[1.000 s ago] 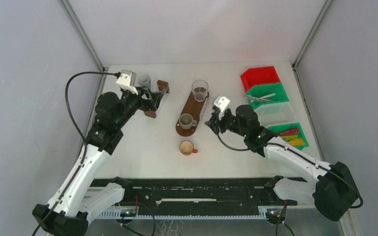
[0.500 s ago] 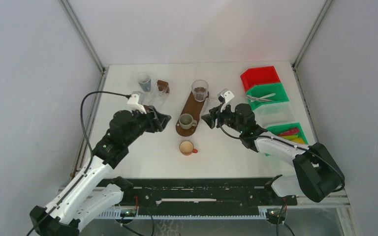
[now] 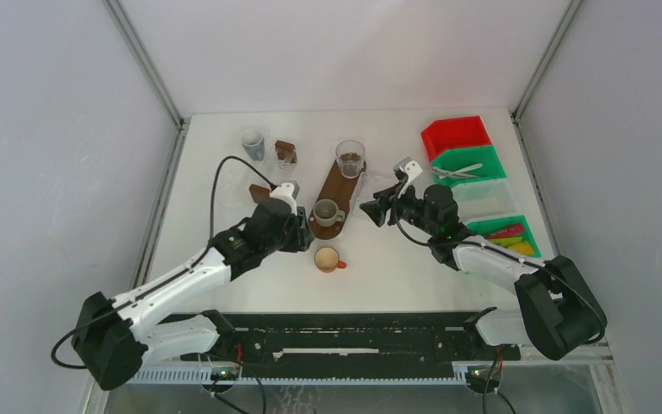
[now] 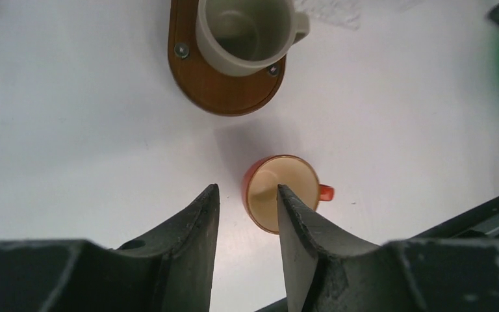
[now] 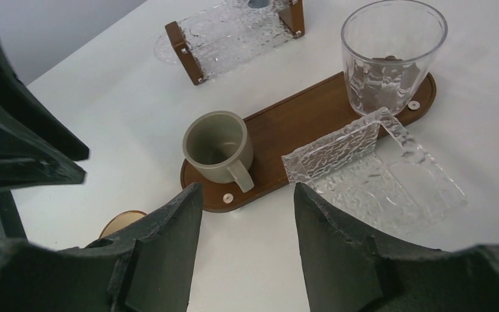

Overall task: Prepare toiletry sets of a toothbrush and toothpaste on the tray
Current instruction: Pick up the cup at the center of the board.

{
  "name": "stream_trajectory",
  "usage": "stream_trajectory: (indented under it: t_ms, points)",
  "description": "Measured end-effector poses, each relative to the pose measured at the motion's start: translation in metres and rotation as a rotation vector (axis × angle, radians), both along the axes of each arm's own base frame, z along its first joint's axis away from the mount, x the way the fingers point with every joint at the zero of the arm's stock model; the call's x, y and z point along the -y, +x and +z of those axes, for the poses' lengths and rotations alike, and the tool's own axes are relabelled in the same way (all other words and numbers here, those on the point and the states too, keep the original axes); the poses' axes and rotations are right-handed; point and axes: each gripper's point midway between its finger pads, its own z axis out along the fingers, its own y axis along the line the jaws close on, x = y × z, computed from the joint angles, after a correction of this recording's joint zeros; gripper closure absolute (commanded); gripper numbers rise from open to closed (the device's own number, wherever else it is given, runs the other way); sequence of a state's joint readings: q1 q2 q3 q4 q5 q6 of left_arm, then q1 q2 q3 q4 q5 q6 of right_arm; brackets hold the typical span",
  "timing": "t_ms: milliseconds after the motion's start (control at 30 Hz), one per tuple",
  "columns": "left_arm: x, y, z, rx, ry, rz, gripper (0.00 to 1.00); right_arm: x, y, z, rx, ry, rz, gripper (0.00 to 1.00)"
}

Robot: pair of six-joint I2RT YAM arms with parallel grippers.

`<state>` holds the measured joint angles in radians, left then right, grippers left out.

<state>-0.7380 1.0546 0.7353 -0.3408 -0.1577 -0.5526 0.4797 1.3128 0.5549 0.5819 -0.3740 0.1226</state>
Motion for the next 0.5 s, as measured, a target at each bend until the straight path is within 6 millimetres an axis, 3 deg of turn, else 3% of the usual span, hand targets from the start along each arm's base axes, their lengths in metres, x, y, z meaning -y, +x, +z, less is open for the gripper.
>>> stream_trajectory:
  t_ms: [233,500]
  points:
    - [0.005,-0.008,-0.046,-0.138,0.091,-0.037,0.57,-0.002,-0.002,0.002,0.004,0.006,0.016,0.38]
    - [0.015,-0.017,-0.065,-0.214,0.096,-0.09,0.57,-0.003,-0.003,0.003,0.009,0.01,0.026,0.38]
